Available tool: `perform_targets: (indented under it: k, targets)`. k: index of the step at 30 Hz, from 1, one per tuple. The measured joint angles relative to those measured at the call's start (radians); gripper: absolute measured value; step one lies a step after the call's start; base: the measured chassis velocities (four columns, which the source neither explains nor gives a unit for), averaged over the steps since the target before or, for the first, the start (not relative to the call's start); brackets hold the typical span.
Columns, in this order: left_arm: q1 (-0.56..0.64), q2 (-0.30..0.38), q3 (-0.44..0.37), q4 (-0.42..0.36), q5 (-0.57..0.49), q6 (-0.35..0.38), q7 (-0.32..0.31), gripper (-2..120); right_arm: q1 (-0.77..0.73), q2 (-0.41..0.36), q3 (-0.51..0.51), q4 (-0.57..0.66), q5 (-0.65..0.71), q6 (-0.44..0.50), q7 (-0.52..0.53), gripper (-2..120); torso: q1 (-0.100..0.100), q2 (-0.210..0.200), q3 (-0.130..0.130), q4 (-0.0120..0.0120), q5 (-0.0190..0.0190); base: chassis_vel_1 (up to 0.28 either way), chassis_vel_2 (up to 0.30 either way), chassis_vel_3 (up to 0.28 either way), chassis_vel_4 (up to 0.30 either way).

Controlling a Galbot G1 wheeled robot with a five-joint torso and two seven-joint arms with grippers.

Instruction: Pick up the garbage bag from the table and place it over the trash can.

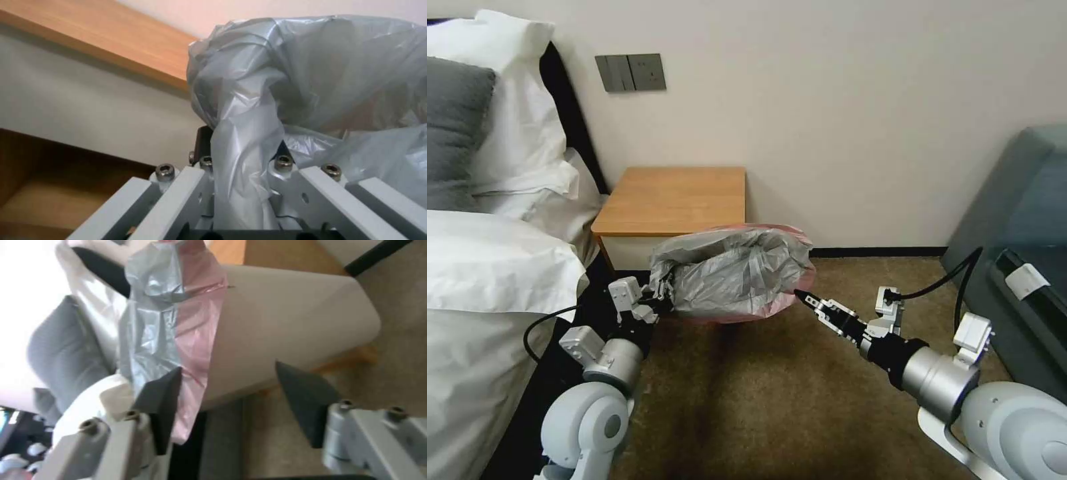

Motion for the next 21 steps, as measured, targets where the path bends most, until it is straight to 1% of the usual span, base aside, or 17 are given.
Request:
perform_targets:
  k: [1,5,6,8,10,11,14,15,18,21]
  targets:
    - [0.000,0.000,0.000,0.000,0.000,0.000,0.000,7,0.000,0.000,0.000,0.000,0.000,0.000,0.000,62,0.000,0.000,0.000,0.0000,0.0000,0.000,0.000,0.000,0.000]
    - [-0.001,0.003,-0.023,-0.001,-0.023,0.008,-0.001,7,-0.029,0.005,0.026,0.000,-0.025,-0.007,-0.118,79,0.000,0.000,0.000,-0.0001,-0.0001,0.000,0.000,0.000,0.000]
    - [-0.001,0.003,-0.023,-0.001,-0.023,0.008,-0.001,7,-0.029,0.005,0.026,0.000,-0.025,-0.007,-0.118,79,0.000,0.000,0.000,-0.0001,-0.0001,0.000,0.000,0.000,0.000]
    - [0.002,0.006,-0.032,-0.010,-0.038,0.015,0.000,7,-0.020,0.002,0.040,0.000,-0.027,-0.003,-0.155,90,0.000,0.000,0.000,0.0000,0.0000,0.000,0.000,0.000,0.000]
    - [0.004,0.008,-0.037,-0.015,-0.048,0.020,0.000,7,-0.010,0.000,0.047,0.000,-0.021,0.000,-0.195,97,0.000,0.000,0.000,0.0000,-0.0001,0.000,0.000,0.000,0.000]
    - [0.004,0.008,-0.037,-0.015,-0.048,0.020,0.000,7,-0.010,0.000,0.047,0.000,-0.021,0.000,-0.195,97,0.000,0.000,0.000,0.0000,-0.0001,0.000,0.000,0.000,0.000]
    - [0.005,0.010,-0.042,-0.018,-0.061,0.029,0.000,7,-0.004,0.001,0.048,0.000,-0.020,0.001,-0.260,99,0.000,0.000,0.000,0.0000,-0.0001,0.000,0.000,0.000,0.000]
    - [0.005,0.010,-0.042,-0.018,-0.061,0.029,0.000,7,-0.004,0.001,0.048,0.000,-0.020,0.001,-0.260,99,0.000,0.000,0.000,0.0000,-0.0001,0.000,0.000,0.000,0.000]
    - [0.006,0.013,-0.044,-0.028,-0.075,0.043,0.001,7,-0.006,0.006,0.048,-0.001,-0.027,0.006,-0.325,92,0.000,0.000,0.000,0.0000,-0.0001,0.000,0.000,0.000,0.000]
    - [0.006,0.013,-0.046,-0.031,-0.079,0.046,0.001,7,-0.005,0.006,0.048,-0.012,-0.034,0.007,-0.338,90,0.000,0.000,0.000,0.0000,0.0000,0.000,0.000,0.000,0.000]
